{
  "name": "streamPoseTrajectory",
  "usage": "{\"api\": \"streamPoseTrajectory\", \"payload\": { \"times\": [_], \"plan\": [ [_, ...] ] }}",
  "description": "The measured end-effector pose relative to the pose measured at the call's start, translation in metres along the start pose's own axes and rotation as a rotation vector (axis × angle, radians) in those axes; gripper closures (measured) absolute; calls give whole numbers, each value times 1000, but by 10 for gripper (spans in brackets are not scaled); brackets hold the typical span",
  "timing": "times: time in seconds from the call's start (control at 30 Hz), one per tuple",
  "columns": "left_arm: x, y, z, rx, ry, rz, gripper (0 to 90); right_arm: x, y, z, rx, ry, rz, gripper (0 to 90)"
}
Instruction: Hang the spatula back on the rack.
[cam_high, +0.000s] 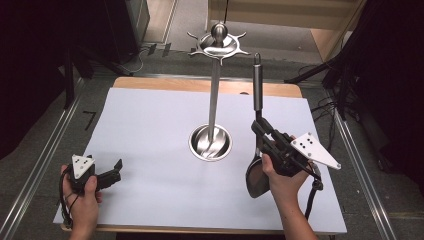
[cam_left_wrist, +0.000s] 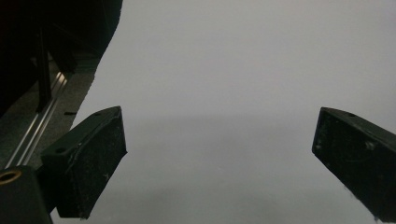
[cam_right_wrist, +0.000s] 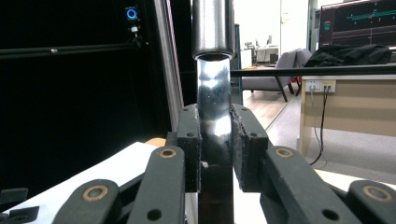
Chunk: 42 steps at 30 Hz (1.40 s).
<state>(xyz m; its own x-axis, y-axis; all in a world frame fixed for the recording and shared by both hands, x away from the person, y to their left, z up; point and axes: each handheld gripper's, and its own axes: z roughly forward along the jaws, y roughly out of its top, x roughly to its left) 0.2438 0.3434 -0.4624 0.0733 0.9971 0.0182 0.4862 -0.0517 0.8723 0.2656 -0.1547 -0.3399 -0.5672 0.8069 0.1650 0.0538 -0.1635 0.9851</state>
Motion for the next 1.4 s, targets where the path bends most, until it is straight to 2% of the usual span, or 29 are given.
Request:
{"api": "streamPoseTrajectory", "payload": {
  "times": [0.97,1.4],
  "plan": [
    [0,0,0,-8,-2,-2,37,8,9,0,-27,22,-19,764],
    [0,0,0,-7,0,-4,37,12,4,8,3,40,-17,764]
  ]
}}
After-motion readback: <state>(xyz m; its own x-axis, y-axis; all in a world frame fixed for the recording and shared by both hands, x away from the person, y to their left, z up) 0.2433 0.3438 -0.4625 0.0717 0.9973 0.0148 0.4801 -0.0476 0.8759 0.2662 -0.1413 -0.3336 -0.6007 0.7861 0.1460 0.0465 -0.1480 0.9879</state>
